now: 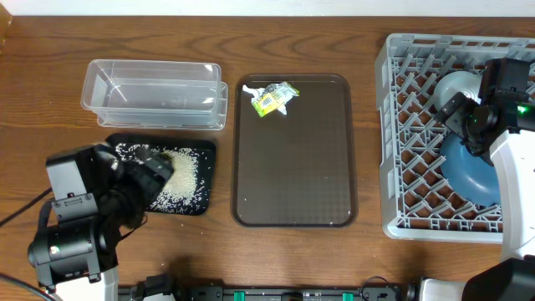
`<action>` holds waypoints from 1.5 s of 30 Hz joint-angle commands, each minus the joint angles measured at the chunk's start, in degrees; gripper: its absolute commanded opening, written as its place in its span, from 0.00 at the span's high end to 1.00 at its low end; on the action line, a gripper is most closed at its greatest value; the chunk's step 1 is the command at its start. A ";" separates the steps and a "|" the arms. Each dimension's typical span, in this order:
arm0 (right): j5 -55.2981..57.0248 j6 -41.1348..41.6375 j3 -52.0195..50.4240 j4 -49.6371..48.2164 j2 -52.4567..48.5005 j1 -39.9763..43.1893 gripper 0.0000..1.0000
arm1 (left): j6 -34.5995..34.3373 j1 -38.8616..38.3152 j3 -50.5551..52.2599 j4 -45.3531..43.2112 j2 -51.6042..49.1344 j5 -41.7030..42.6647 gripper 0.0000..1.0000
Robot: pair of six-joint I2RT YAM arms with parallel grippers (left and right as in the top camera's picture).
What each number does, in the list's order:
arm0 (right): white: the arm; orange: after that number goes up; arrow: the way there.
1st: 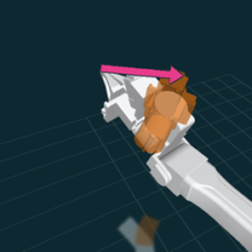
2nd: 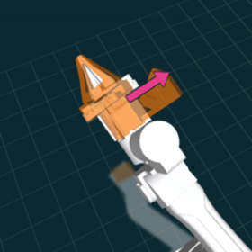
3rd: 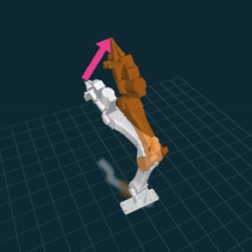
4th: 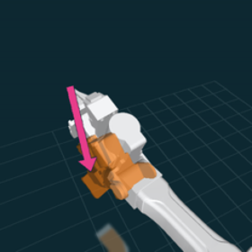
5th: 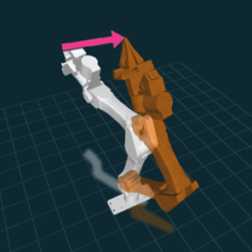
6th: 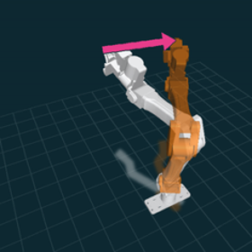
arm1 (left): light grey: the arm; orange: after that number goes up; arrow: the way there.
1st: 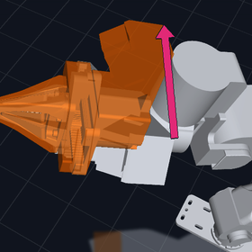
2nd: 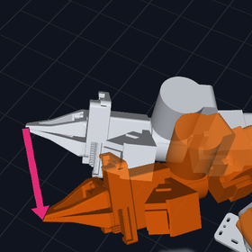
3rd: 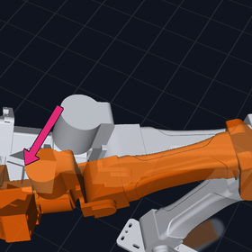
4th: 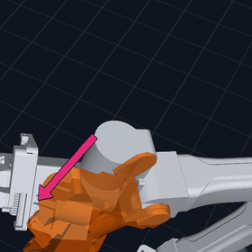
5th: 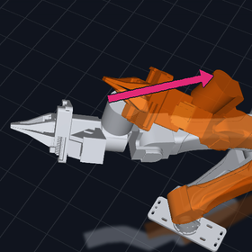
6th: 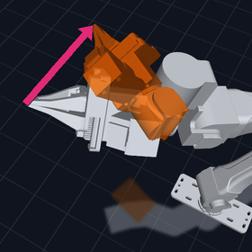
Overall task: Sort waste into correct bins and load items into the dishwasher rack
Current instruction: 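Withdraw the right gripper back over the dish rack, then reach the left gripper across to the snack wrapper on the brown tray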
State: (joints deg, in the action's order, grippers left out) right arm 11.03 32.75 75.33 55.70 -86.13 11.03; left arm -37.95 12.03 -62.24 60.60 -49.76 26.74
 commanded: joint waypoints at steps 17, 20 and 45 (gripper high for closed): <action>0.98 -0.70 0.37 0.04 0.70 0.59 0.01 | 12.04 -41.94 -30.47 4.44 -37.38 -42.40 0.05; 0.98 -0.70 0.37 0.04 0.70 0.59 0.01 | 12.04 -43.45 -30.42 -2.14 -42.93 -47.28 0.06; 0.98 -0.70 0.37 0.04 0.70 0.59 0.01 | 51.67 -44.96 -30.36 -37.83 -77.29 -46.99 0.07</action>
State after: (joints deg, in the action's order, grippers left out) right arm 11.20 32.60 75.31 55.70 -86.13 11.03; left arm 10.24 -33.10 -91.85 23.40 -126.52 -18.81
